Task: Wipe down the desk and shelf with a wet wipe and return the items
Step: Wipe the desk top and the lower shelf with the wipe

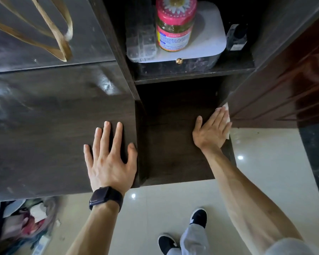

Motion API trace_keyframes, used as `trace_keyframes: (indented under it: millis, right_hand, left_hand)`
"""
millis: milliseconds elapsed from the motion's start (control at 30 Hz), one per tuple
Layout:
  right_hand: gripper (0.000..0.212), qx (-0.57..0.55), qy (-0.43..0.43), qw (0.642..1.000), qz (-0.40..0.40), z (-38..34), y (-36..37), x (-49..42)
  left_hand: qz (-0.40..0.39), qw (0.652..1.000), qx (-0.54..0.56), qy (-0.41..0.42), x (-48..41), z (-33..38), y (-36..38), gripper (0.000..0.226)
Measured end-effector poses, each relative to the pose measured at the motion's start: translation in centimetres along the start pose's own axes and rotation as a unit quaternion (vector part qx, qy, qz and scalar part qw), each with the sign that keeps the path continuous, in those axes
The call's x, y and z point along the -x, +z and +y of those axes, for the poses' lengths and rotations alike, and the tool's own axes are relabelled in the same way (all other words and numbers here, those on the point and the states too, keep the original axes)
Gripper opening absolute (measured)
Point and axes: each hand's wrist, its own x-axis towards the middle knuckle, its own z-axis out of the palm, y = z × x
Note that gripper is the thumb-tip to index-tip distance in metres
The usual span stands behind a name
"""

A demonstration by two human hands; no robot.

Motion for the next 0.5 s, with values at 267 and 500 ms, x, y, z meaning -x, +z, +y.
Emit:
trace_keyframes:
  millis: [267,500]
  right_hand:
    - [0.071,0.079,-0.244,0.966,-0.041,7.2,-0.4,7.2]
    - [0.073,0.021,-0.08,0.996,-0.033,3.4,-0.9,0.3]
  left_hand:
    - [-0.008,1.0,-0.007,-0.007,-0.1,0.3,-0.3,0.061]
    - [-0.014,1.0,-0.012,-0.005,-0.1,0.1,-0.3,0.061]
